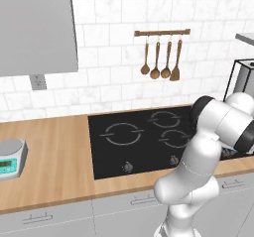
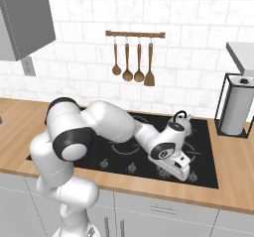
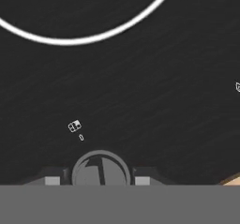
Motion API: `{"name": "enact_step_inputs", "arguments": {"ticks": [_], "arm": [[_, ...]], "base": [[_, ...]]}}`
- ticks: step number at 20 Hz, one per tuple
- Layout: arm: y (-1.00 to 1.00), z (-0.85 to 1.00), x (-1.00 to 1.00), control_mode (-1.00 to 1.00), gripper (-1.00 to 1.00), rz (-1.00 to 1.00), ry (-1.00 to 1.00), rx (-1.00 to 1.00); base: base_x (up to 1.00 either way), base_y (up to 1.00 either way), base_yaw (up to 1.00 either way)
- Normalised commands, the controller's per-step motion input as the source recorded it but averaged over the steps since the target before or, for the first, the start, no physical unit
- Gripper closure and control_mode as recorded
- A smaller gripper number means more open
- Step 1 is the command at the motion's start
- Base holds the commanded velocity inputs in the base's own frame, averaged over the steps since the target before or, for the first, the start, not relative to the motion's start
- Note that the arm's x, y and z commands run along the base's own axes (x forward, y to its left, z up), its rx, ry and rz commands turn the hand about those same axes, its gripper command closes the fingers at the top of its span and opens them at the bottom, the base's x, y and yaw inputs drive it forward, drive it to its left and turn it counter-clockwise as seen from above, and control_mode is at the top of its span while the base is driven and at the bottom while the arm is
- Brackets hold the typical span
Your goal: Turn off the rear right burner of the stove.
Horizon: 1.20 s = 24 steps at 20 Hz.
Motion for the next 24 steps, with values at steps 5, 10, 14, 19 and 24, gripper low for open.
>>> {"name": "enact_step_inputs", "arguments": {"ticks": [5,10,14,19,24], "arm": [[-0.17,-0.07,0.0,-1.0,1.0,-0.43,0.01,0.07],[-0.03,-0.08,0.0,-1.0,1.0,-0.43,0.0,0.02],[0.0,-0.09,0.0,-1.0,1.0,-0.47,0.0,0.0],[0.0,-0.15,0.0,-1.0,1.0,-0.51,0.0,0.0],[0.0,-0.18,0.0,-1.0,1.0,-0.55,0.0,0.0]], "base": [[0.0,0.0,0.0],[0.0,0.0,0.0],[0.0,0.0,0.0],[0.0,0.0,0.0],[0.0,0.0,0.0]]}}
